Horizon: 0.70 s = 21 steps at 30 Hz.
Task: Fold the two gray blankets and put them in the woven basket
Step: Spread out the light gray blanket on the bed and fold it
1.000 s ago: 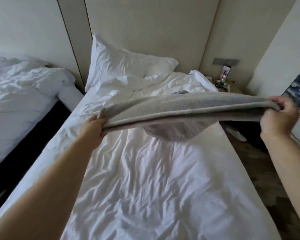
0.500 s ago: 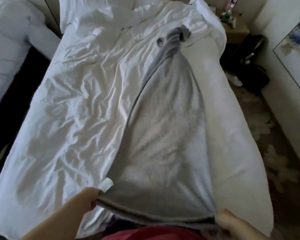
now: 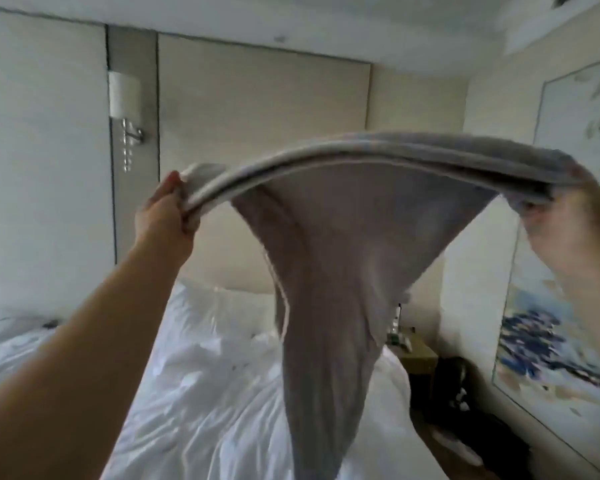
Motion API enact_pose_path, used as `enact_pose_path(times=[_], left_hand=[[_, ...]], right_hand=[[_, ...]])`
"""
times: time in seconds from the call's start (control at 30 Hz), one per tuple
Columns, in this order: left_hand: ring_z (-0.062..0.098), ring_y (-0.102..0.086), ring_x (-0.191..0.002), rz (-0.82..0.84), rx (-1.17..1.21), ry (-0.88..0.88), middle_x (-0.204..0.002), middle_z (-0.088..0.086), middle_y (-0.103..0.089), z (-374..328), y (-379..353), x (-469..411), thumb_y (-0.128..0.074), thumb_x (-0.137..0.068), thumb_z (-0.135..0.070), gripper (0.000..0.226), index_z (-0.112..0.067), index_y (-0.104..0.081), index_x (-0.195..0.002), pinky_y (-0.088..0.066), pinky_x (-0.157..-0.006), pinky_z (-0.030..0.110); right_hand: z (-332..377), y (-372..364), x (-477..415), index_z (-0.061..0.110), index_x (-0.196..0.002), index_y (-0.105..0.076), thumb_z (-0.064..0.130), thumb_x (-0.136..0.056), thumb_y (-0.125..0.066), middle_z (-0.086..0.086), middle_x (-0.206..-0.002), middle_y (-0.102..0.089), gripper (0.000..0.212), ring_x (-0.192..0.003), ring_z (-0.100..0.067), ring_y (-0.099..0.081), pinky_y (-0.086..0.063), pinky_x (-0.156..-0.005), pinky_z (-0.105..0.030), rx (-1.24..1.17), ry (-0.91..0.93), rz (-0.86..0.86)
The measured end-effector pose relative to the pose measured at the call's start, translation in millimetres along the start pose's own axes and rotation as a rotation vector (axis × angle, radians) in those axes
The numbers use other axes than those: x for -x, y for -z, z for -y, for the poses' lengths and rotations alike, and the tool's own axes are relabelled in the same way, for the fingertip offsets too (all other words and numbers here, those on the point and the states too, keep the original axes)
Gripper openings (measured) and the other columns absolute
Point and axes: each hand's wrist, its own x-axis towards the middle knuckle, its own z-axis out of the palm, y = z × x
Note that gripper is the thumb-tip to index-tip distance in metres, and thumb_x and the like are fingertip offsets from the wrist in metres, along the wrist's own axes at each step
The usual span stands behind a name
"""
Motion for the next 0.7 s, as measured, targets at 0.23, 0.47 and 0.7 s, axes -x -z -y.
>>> enact_pose_path(times=[0.23, 0.47, 0.7], left_hand=[[0.010, -0.060, -0.069, -0.051, -0.094, 0.036, -0.090, 0.001, -0.065, -20.4, 15.9, 16.9, -0.054, -0.091, 0.001, 0.034, -0.018, -0.063, -0.117, -0.039, -0.035, 0.011], [0.017, -0.065, -0.085, -0.135, -0.258, 0.231, -0.103, 0.004, -0.069, 60.4, 98.1, 71.4, -0.061, -0.086, -0.002, 0.025, -0.024, -0.069, -0.093, -0.046, -0.043, 0.018], [0.020, -0.051, -0.061, -0.345, -0.458, 0.441, -0.089, 0.010, -0.063, 142.7, 211.3, 164.8, -0.035, -0.092, 0.006, 0.044, -0.016, -0.060, -0.122, -0.032, -0.030, 0.009]], right_hand=[[-18.5, 36.4, 17.8, 0.016, -0.091, -0.062, 0.000, -0.095, -0.035, -0.003, -0.096, -0.065, 0.032, -0.087, -0.020, -0.063, -0.060, -0.064, -0.038, -0.184, -0.323, -0.295], [-97.0, 104.9, 102.4, 0.016, -0.123, -0.051, -0.004, -0.094, -0.038, -0.010, -0.115, -0.053, 0.037, -0.082, -0.021, -0.055, -0.049, -0.074, -0.041, -0.032, -0.580, -0.495], [-195.1, 179.2, 221.8, 0.013, -0.134, -0.046, 0.007, -0.100, -0.037, -0.014, -0.129, -0.050, 0.036, -0.104, -0.030, -0.054, -0.049, -0.075, -0.042, 0.191, -0.938, -0.497]])
